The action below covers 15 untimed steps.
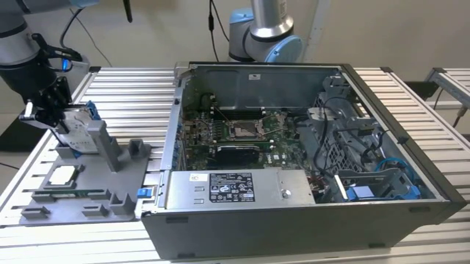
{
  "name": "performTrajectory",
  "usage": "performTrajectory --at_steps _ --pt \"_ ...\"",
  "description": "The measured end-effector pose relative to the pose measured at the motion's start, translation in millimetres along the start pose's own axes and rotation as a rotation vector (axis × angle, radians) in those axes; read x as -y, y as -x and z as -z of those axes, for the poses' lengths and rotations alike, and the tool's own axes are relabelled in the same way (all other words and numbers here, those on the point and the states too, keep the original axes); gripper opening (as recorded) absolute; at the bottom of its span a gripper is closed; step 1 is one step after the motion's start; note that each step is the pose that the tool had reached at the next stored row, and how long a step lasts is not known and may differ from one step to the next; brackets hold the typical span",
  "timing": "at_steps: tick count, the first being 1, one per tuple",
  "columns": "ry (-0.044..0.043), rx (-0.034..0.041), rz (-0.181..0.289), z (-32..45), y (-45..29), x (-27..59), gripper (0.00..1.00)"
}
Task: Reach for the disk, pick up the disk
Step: 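Pick up the disk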
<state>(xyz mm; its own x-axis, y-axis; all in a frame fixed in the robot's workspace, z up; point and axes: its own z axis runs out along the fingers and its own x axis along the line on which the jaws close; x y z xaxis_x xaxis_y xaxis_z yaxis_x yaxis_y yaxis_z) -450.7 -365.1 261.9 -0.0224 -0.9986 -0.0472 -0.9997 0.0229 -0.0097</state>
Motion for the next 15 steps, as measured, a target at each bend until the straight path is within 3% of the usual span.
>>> performTrajectory --at_steps 13,15 --pt "0.0 -0.0023 0.0 -0.1 -0.2 0.0 0.0" --pt "0.0001 0.0066 0.0 -0.1 -0.2 0.0 0.0"
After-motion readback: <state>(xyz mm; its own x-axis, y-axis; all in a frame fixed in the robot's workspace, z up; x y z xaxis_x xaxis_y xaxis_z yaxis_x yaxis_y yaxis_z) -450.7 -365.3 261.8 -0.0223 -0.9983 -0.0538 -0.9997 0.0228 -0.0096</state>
